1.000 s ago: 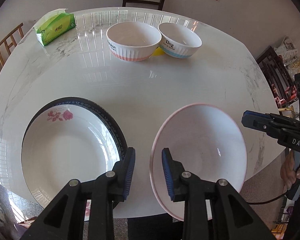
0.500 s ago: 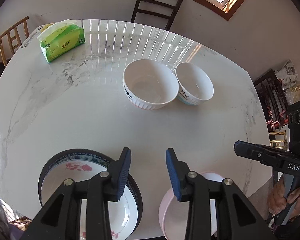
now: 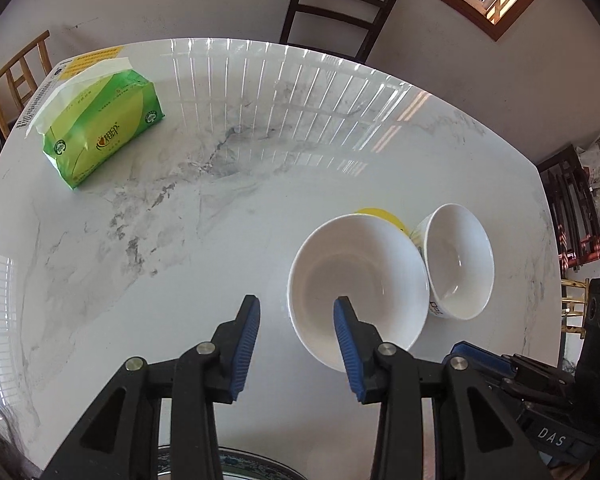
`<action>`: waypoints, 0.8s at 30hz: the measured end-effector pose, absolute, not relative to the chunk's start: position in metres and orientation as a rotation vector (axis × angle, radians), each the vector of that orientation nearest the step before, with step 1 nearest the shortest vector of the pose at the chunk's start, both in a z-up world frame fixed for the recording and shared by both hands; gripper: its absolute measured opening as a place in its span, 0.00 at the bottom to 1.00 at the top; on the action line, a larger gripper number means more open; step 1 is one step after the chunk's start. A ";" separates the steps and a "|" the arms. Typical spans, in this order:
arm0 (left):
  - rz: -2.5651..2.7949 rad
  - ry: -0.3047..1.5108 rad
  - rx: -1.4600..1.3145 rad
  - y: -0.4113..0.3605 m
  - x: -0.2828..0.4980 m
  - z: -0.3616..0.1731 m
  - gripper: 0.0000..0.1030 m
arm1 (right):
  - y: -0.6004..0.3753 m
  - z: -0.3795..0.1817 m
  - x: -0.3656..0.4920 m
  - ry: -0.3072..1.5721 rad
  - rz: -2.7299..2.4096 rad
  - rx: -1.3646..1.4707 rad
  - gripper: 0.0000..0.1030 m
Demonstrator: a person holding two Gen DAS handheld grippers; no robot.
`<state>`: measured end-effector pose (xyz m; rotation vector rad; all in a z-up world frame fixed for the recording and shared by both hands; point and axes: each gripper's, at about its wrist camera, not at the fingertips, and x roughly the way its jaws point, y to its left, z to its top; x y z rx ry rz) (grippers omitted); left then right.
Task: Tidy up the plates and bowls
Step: 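Grasp the white pink-striped bowl rim with the left gripper while the right gripper grasps it too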
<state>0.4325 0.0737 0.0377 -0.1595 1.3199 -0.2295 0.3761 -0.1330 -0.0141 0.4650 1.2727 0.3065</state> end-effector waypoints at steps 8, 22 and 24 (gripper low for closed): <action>-0.211 1.337 -0.106 0.060 0.448 0.014 0.38 | -0.131 -0.033 0.389 1.292 0.260 0.511 0.24; -0.172 1.333 -0.215 0.074 0.437 -0.023 0.06 | -0.111 -0.044 0.393 1.245 0.234 0.374 0.16; -0.158 1.326 -0.216 0.076 0.429 -0.023 0.06 | -0.111 -0.044 0.392 1.246 0.246 0.376 0.15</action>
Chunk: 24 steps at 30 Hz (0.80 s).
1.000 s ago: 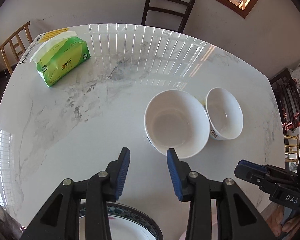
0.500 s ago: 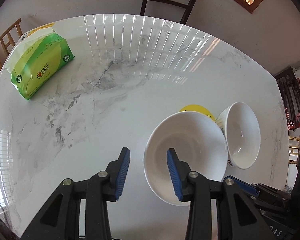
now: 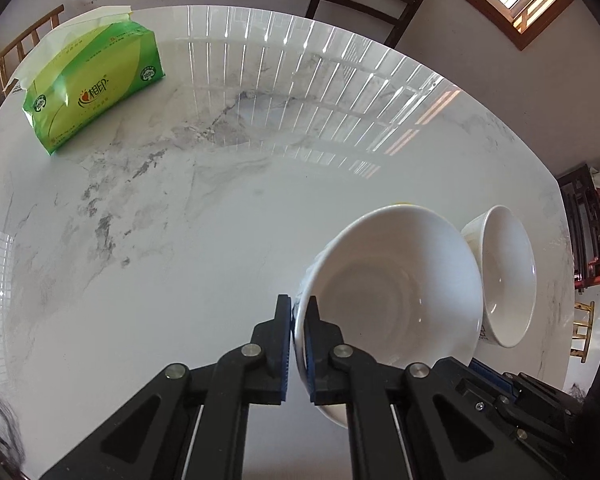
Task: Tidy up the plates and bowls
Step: 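Grasp the white pink-striped bowl rim with the left gripper while the right gripper grasps it too, then carry the white striped bowl with both grippers over the pink bowl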
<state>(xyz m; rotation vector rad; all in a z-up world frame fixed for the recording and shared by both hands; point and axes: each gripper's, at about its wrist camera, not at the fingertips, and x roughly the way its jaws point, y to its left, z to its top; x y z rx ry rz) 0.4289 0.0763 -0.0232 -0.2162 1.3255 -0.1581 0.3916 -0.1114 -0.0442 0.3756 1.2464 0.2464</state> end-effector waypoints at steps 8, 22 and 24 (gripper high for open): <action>-0.145 1.295 -0.273 0.080 0.402 -0.008 0.08 | -0.111 -0.027 0.376 1.225 0.298 0.363 0.14; -0.146 1.211 -0.249 0.060 0.346 0.040 0.10 | -0.130 0.000 0.331 1.181 0.370 0.366 0.13; -0.148 1.193 -0.247 0.056 0.336 0.047 0.11 | -0.134 0.004 0.323 1.172 0.384 0.365 0.13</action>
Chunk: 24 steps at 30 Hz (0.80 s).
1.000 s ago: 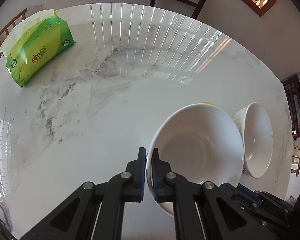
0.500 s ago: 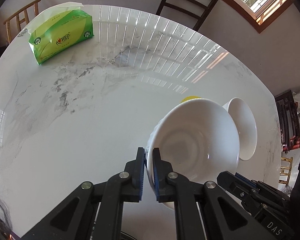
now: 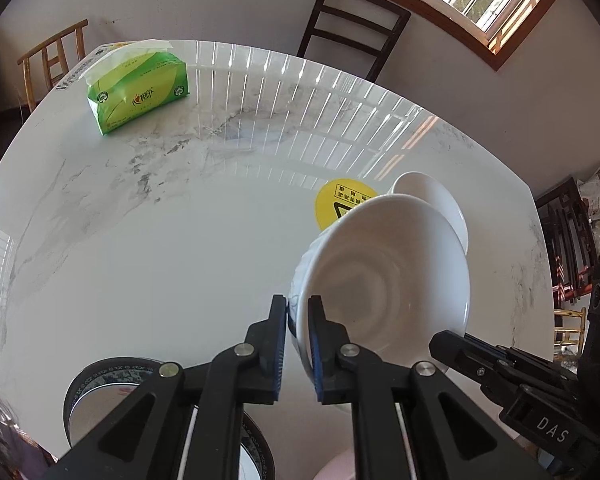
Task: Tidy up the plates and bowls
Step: 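Carry the white striped bowl with both grippers over the pink bowl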
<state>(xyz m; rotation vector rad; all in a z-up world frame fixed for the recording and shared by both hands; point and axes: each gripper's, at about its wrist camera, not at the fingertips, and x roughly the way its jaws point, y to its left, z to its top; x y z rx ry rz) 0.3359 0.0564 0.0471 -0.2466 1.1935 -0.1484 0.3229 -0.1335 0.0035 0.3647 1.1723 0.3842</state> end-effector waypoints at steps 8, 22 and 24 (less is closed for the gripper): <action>-0.176 1.186 -0.252 0.045 0.292 0.064 0.12 | -0.149 0.016 0.288 1.145 0.419 0.372 0.13; -0.220 1.179 -0.200 0.018 0.223 0.085 0.13 | -0.166 0.031 0.223 1.109 0.461 0.358 0.13; -0.224 1.178 -0.185 0.014 0.215 0.087 0.13 | -0.168 0.031 0.215 1.104 0.463 0.356 0.13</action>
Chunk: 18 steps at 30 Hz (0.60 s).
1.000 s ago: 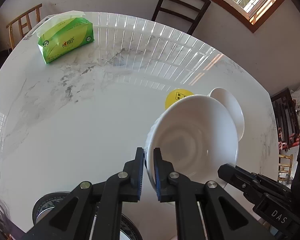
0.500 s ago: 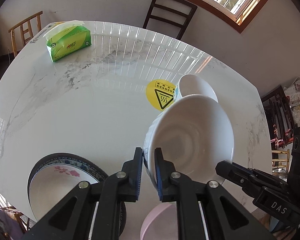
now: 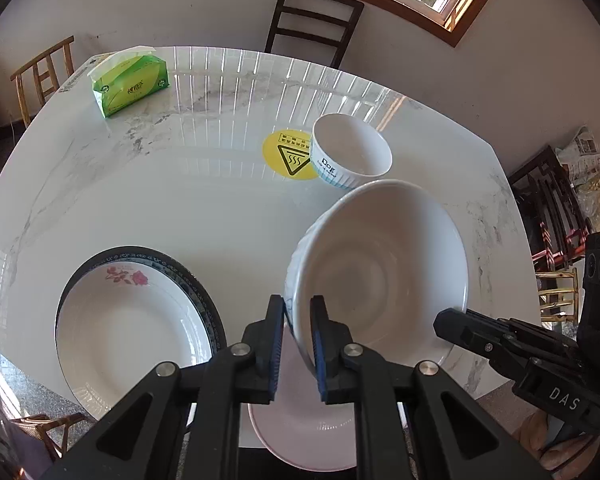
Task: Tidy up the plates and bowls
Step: 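Carry the white striped bowl with both grippers over the pink bowl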
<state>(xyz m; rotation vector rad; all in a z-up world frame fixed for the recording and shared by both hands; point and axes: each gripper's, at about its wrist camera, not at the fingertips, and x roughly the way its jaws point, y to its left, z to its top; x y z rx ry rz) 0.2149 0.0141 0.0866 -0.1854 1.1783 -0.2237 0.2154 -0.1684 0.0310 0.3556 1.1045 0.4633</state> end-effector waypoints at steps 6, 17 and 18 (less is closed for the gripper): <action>-0.229 1.175 -0.176 0.007 0.191 0.091 0.13 | -0.176 0.029 0.193 1.102 0.479 0.351 0.14; -0.233 1.203 -0.167 0.002 0.159 0.081 0.14 | -0.179 0.019 0.166 1.120 0.483 0.338 0.14; -0.232 1.208 -0.166 0.002 0.157 0.079 0.14 | -0.179 0.018 0.165 1.123 0.482 0.338 0.14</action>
